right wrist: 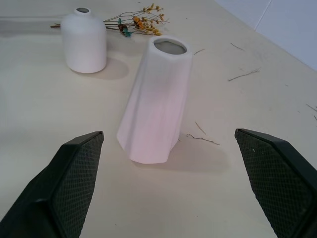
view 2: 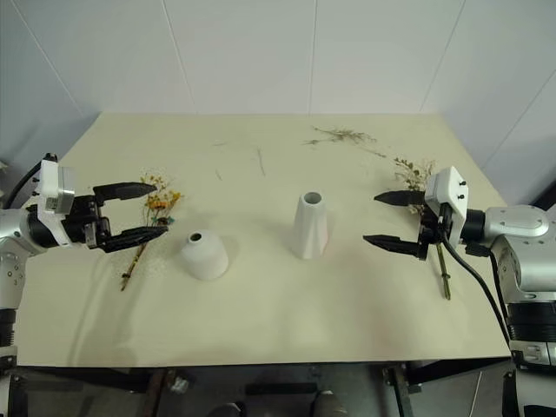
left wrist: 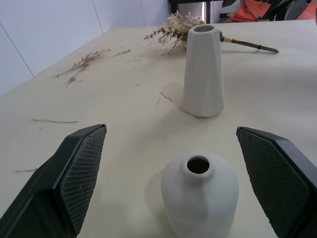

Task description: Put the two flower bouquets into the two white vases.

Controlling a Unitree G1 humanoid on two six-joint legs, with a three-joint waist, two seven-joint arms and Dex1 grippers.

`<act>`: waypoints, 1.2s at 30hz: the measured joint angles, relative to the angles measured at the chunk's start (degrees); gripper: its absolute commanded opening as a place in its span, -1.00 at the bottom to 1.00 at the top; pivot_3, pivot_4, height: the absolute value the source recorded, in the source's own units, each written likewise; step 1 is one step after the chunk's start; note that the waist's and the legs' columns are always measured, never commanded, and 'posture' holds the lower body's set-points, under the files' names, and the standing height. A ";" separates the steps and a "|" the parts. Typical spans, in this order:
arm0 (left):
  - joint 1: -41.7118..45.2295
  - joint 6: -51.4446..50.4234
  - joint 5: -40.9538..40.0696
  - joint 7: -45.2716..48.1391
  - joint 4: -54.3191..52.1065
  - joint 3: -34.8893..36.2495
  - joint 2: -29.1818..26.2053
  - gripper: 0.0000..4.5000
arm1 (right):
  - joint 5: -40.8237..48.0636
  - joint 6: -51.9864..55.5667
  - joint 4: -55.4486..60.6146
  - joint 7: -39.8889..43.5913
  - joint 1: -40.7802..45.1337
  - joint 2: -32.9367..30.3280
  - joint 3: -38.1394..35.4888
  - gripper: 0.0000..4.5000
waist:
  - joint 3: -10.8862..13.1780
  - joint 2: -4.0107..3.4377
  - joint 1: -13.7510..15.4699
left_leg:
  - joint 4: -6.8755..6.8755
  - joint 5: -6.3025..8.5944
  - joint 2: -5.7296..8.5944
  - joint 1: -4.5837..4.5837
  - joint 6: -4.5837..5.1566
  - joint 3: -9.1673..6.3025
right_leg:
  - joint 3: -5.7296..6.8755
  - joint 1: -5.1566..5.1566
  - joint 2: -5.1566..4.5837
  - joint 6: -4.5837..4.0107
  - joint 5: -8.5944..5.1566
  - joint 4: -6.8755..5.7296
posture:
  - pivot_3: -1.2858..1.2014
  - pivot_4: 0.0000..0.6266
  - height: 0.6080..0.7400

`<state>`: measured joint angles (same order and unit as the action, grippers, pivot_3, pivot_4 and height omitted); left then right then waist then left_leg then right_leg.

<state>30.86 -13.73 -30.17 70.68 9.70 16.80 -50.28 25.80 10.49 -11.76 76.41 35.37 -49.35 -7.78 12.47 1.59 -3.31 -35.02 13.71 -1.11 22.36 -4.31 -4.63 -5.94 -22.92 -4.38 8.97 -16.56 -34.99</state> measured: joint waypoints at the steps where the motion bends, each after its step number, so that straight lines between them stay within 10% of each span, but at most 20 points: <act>1: 0.00 0.00 0.00 0.04 0.00 -0.09 0.06 1.00 | 0.00 0.00 0.00 0.01 0.01 0.01 0.00 1.00 | 0.00 0.00 0.04 | 0.00 0.00 0.00 0.00 0.00 0.00 | 0.00 0.00 0.00 0.00 0.00 0.00 | 0.03 -0.52 1.00; 14: -1.33 -4.56 3.19 -2.46 2.57 0.17 -7.13 1.00 | 0.05 -0.33 -4.49 1.27 8.61 2.42 1.05 1.00 | 0.03 -0.01 -0.27 | -0.01 -0.01 0.00 0.04 -0.01 0.01 | -0.02 -0.22 0.02 -0.03 -0.05 -0.29 | 0.03 -0.52 1.00; 23: 6.52 -35.20 11.44 -13.06 4.46 -10.80 -17.29 1.00 | 0.08 -0.67 -5.39 2.87 12.67 7.29 3.13 1.00 | 0.05 0.00 -0.18 | -0.04 -0.01 0.02 0.27 -0.01 0.00 | -0.06 -0.60 0.04 0.03 -0.25 -0.71 | 0.03 -0.52 1.00; 36: 24.49 -63.12 18.10 -21.22 10.38 -33.03 -8.80 1.00 | 3.00 3.10 4.32 4.00 9.02 6.73 2.82 1.00 | 0.05 0.01 -0.34 | -0.14 -0.06 0.07 0.65 -0.09 -0.24 | 0.01 -0.90 0.10 0.07 -0.29 -0.92 | 0.03 -0.52 1.00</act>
<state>55.36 -76.86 -12.07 49.46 20.09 -16.23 -59.07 28.79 13.60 -7.45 80.41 44.40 -42.63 -4.96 12.52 1.59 -3.64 -35.17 13.65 -1.03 23.02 -4.39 -4.87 -5.93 -23.82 -4.28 9.04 -16.86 -35.91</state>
